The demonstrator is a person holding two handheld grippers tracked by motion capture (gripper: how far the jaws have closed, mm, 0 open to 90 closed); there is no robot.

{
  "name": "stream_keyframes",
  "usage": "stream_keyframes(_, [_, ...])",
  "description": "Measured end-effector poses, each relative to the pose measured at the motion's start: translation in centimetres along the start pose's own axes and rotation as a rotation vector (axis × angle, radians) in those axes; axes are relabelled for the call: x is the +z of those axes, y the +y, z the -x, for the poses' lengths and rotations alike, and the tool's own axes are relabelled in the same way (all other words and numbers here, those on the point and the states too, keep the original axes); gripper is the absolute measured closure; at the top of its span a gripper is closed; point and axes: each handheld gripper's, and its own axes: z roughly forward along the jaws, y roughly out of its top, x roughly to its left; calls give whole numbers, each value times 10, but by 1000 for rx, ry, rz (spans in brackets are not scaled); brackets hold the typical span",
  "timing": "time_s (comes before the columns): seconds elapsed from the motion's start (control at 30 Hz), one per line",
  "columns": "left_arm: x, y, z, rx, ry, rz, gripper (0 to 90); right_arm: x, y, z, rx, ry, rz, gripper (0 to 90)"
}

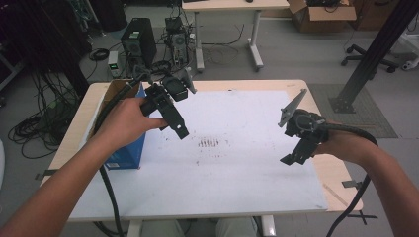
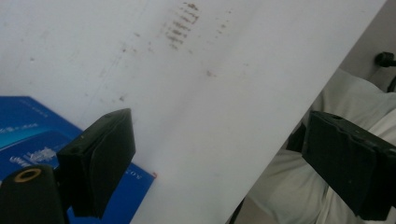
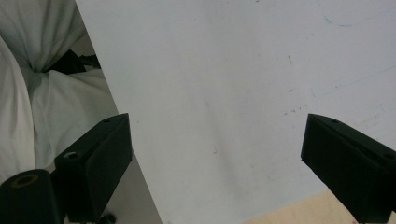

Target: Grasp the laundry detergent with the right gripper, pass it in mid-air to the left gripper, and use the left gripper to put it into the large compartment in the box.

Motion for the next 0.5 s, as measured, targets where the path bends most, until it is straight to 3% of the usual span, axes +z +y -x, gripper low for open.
stream_keyframes(0.33, [7,15,13,140,-43,-1,100,0,4,1,2,0,-5,86])
stream_keyframes(0.5, [9,22,20,181,-45,-5,100,0,5,2,-1,0,-6,86])
